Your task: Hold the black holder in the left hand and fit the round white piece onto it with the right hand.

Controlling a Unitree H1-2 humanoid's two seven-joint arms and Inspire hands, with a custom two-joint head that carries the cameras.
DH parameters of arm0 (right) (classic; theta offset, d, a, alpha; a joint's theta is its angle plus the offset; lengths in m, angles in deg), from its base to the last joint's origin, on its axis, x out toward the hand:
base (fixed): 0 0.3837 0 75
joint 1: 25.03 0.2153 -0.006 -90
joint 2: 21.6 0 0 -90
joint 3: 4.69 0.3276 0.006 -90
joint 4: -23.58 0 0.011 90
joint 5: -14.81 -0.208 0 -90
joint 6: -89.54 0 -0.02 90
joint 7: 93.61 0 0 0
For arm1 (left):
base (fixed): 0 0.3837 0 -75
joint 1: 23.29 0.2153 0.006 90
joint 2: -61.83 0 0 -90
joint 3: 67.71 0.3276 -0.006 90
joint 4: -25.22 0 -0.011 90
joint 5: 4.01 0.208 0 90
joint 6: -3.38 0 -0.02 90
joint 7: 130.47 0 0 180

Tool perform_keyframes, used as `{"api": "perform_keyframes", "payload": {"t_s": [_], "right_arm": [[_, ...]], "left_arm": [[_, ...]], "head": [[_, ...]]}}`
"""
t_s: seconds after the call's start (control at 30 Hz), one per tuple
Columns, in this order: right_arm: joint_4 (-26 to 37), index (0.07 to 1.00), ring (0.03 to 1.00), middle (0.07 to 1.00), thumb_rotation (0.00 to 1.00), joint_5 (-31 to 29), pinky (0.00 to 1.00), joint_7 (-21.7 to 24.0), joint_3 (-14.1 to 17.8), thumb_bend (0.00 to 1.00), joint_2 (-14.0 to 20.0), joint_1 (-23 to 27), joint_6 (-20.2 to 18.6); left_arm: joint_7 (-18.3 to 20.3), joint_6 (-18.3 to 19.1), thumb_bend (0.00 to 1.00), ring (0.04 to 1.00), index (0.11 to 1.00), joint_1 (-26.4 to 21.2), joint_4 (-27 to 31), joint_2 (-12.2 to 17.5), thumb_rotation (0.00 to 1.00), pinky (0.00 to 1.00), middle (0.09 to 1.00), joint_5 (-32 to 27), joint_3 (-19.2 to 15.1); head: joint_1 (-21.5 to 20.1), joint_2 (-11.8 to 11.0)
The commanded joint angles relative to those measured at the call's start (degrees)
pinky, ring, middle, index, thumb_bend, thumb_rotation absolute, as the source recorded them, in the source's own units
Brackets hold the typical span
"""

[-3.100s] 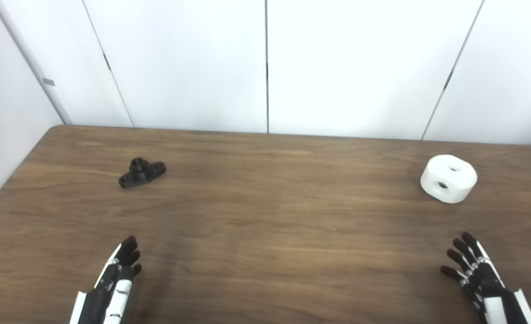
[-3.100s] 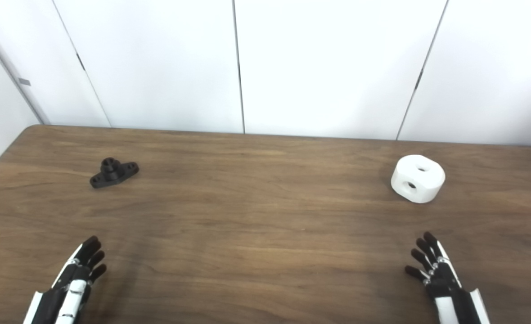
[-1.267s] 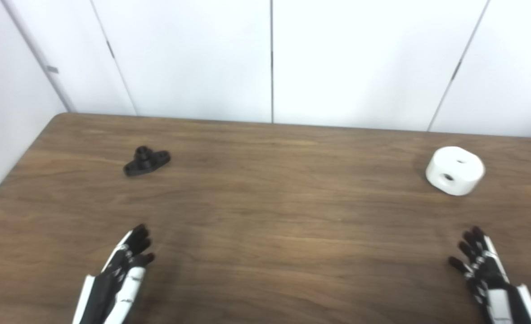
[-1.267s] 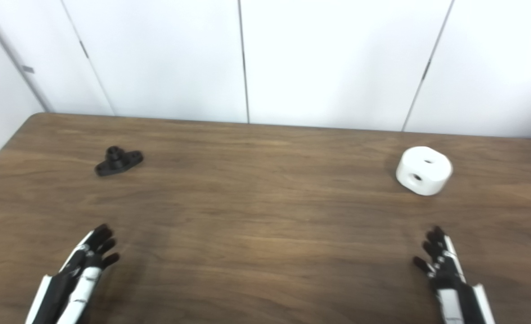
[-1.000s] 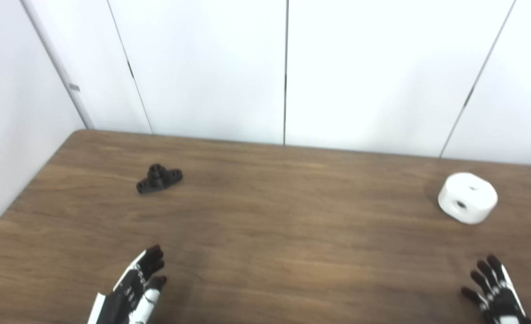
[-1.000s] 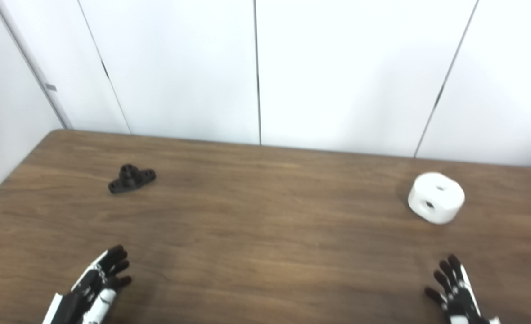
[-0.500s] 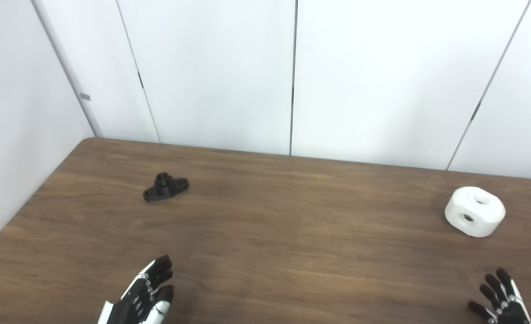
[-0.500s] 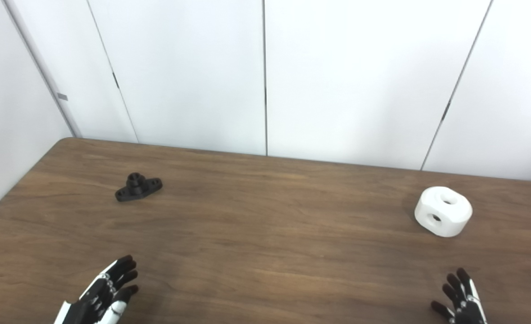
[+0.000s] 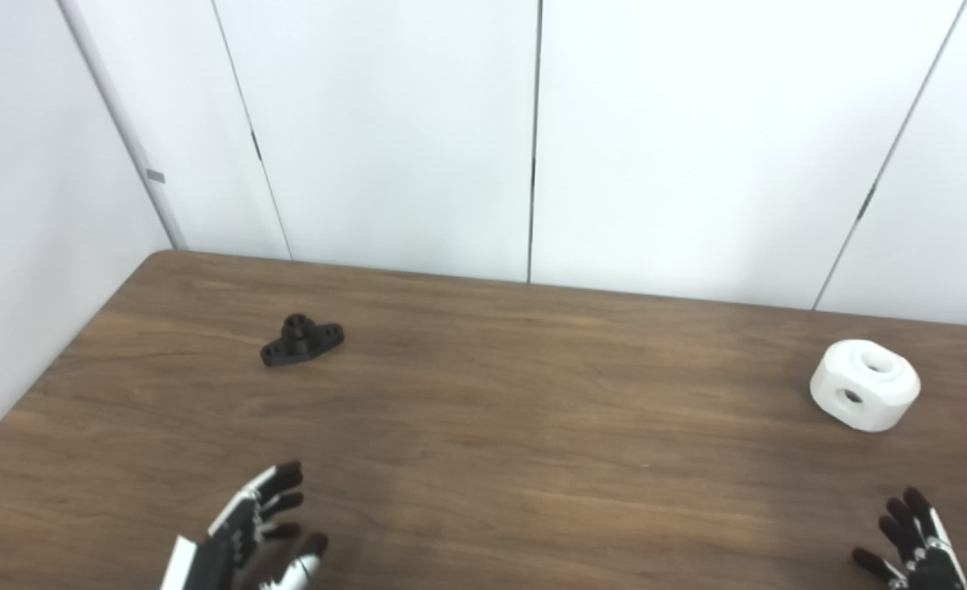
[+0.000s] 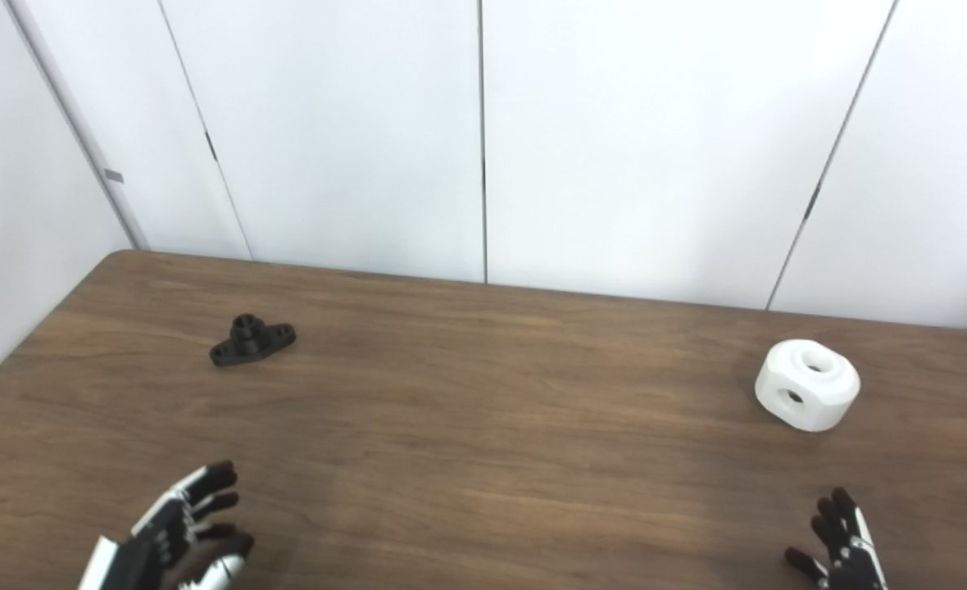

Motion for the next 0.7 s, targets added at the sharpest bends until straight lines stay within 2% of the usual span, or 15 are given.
{"api": "perform_keyframes", "payload": {"t_s": [0.0, 0.07, 0.1, 0.2, 0.23, 0.4, 0.5, 0.67], "right_arm": [[-0.5, 1.000, 0.965, 0.978, 1.00, 0.2, 0.87, 0.1, 0.0, 0.44, 0.5, 0.4, 0.3], [-0.4, 1.000, 0.966, 0.979, 1.00, 0.2, 0.87, 0.0, 0.0, 0.45, 0.4, 0.4, 0.2], [-0.4, 1.000, 0.965, 0.978, 1.00, 0.3, 0.87, -0.1, 0.0, 0.44, 0.4, 0.4, 0.2], [-0.2, 1.000, 0.963, 0.978, 1.00, 0.5, 0.86, -0.2, 0.0, 0.43, 0.3, 0.3, 0.1], [-0.1, 1.000, 0.962, 0.977, 1.00, 0.6, 0.86, -0.3, -0.1, 0.43, 0.3, 0.3, -0.1], [0.0, 1.000, 0.962, 0.977, 1.00, 0.9, 0.86, -0.5, -0.1, 0.41, 0.1, 0.3, 0.3], [0.1, 1.000, 0.960, 0.976, 1.00, 0.7, 0.86, -0.5, -0.2, 0.41, 0.1, 0.3, 0.3], [0.3, 1.000, 0.955, 0.971, 1.00, 0.9, 0.84, -0.7, -0.3, 0.40, 0.0, 0.3, -0.1]], "left_arm": [[-2.1, 1.4, 0.71, 0.790, 0.807, -5.4, 3.0, 0.1, 0.05, 0.71, 0.829, 2.3, -1.7], [-2.8, 3.3, 0.78, 0.791, 0.798, -8.1, 3.9, 1.2, 0.02, 0.71, 0.828, 5.1, -2.6], [-2.9, 4.1, 0.83, 0.791, 0.794, -9.3, 4.3, 2.0, 0.03, 0.71, 0.828, 6.8, -3.0], [-2.9, 6.5, 0.86, 0.809, 0.797, -12.5, 4.6, 3.7, 0.03, 0.73, 0.832, 10.6, -4.0], [-2.7, 7.6, 0.87, 0.823, 0.802, -13.8, 4.5, 4.4, 0.02, 0.75, 0.836, 11.9, -4.4], [-0.9, 11.9, 0.85, 0.893, 0.828, -18.4, 4.3, 7.9, 0.16, 0.86, 0.882, 18.1, -4.9], [-0.1, 14.1, 0.82, 0.914, 0.846, -21.2, 3.6, 10.0, 0.22, 0.87, 0.902, 21.4, -4.6], [0.2, 15.6, 0.82, 0.940, 0.852, -25.5, 0.1, 12.5, 0.25, 0.86, 0.921, 23.6, -4.3]], "head": [[0.0, 0.1], [-0.1, 0.1], [-0.2, 0.1], [-0.6, 0.2], [-0.6, 0.2], [-0.8, 0.4], [-0.9, 0.5], [-1.1, 0.7]]}}
